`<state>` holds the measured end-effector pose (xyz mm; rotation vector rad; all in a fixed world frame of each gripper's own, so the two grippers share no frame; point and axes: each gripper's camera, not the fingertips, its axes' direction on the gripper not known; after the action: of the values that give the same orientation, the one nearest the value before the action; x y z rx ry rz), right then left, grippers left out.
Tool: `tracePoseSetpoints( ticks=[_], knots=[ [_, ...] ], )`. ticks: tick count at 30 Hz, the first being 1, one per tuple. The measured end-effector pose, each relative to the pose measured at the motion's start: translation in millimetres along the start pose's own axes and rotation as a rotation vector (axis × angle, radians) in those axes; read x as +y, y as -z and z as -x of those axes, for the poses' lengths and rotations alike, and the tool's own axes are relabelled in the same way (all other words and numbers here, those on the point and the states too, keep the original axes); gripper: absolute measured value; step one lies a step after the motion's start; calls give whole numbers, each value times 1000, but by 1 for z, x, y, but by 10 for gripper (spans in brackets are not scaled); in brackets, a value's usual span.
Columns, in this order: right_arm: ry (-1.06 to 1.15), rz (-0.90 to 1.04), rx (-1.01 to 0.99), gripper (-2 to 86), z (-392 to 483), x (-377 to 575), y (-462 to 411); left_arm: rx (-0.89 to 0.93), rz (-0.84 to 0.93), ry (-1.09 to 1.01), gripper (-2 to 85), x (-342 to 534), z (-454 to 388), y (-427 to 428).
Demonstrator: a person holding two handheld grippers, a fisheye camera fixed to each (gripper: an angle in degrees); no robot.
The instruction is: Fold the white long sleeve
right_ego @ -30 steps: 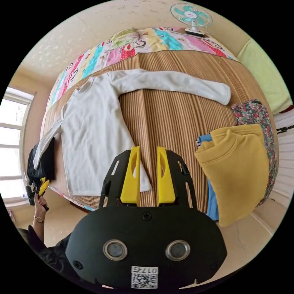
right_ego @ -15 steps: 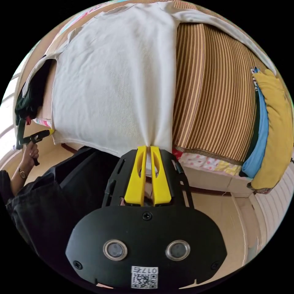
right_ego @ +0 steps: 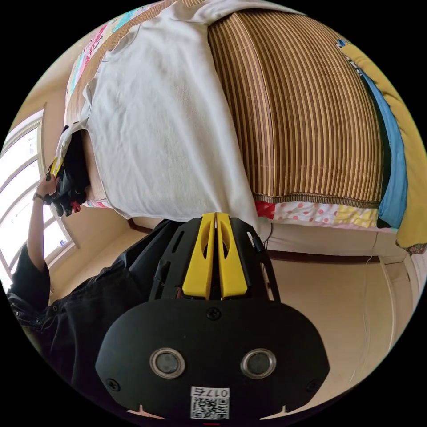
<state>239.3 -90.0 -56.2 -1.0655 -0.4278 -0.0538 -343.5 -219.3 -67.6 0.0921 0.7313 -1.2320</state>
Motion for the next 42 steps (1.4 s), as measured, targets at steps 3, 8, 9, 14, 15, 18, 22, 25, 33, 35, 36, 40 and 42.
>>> tracePoseSetpoints(
  ticks=[3, 8, 9, 14, 15, 18, 22, 25, 33, 35, 36, 40, 42],
  knots=[
    [-43, -30, -64, 5, -11, 14, 14, -48, -138, -269, 14, 31, -53, 18],
    [-102, -93, -153, 5, -23, 25, 28, -111, -185, -996, 1, 174, -155, -5],
    [-107, -111, -175, 6, -25, 23, 31, -124, -123, -1161, 1, 222, -167, -28],
    [-87, -243, -232, 12, -32, -3, 66, -159, 317, -1520, 4, 382, -119, -149],
    [-97, -301, -264, 17, -38, -13, 82, -207, 440, -1620, 4, 415, -97, -176],
    [-133, -483, -399, 34, -67, -45, 130, -370, 571, -1823, 5, 468, -46, -213],
    [-244, -677, -514, 68, -112, -97, 178, -356, 663, -1795, 10, 468, -18, -207],
    [-379, -821, -566, 87, -150, -141, 205, -349, 761, -1671, 24, 445, 0, -193],
    [-695, -867, -508, 85, -211, -213, 197, -472, 664, -1440, 39, 374, 46, -135],
    [-633, -880, -539, 66, -210, -220, 190, -471, 653, -1379, 39, 361, 56, -132],
    [-616, -901, -514, 52, -203, -216, 191, -465, 669, -1335, 39, 354, 63, -132],
    [-450, -1060, -341, 38, -127, -182, 225, -476, 726, -1346, 38, 340, 75, -137],
    [-124, -1167, -232, 35, -29, -145, 242, -496, 718, -1355, 38, 331, 76, -132]
  ],
)
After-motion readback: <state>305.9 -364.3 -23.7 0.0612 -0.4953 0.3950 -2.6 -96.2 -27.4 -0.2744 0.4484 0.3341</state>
